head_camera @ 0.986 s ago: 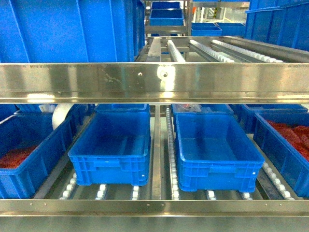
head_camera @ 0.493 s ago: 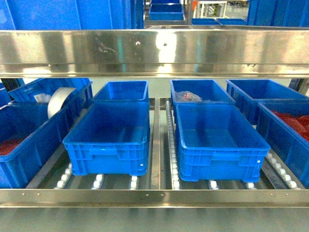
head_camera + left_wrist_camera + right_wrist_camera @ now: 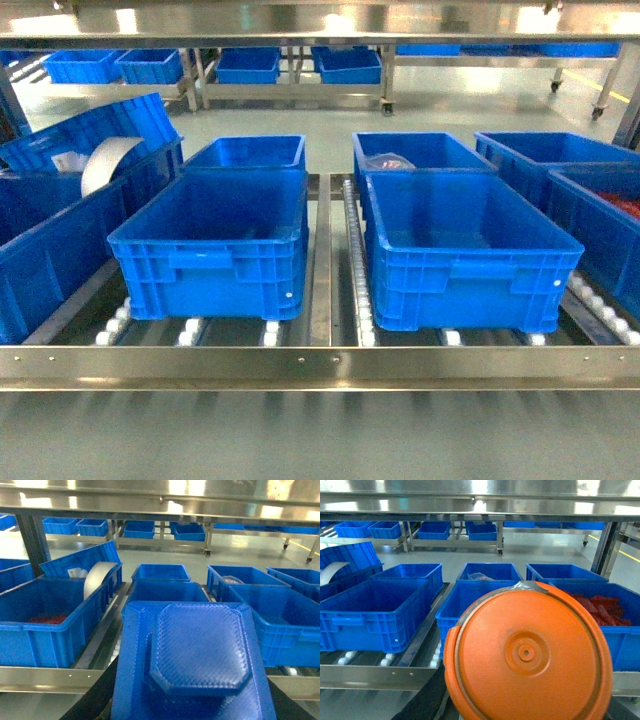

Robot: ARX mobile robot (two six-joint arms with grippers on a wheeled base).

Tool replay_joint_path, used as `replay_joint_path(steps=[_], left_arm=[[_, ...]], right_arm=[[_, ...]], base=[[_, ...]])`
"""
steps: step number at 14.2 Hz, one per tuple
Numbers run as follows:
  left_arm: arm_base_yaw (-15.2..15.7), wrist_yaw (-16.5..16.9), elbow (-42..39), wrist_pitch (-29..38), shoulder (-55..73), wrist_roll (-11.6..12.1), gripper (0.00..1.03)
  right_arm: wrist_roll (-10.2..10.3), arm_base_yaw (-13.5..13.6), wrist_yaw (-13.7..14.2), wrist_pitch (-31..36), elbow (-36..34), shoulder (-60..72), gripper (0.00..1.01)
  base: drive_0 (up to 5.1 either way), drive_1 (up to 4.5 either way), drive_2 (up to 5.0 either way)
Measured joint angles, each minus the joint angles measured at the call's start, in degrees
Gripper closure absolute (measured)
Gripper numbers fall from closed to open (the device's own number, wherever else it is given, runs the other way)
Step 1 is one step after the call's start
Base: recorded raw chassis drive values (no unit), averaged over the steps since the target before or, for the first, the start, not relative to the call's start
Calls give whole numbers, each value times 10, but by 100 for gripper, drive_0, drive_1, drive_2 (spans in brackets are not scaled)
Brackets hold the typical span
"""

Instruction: Sort blue parts and orange caps into right shelf containers

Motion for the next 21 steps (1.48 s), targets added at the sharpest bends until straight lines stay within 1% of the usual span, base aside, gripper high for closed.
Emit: replay_joint_path(steps=[21], left_arm=[[0, 0, 0, 0, 0, 0, 61]], right_arm=[[0, 0, 0, 0, 0, 0, 57]], base=[[0, 0, 0]])
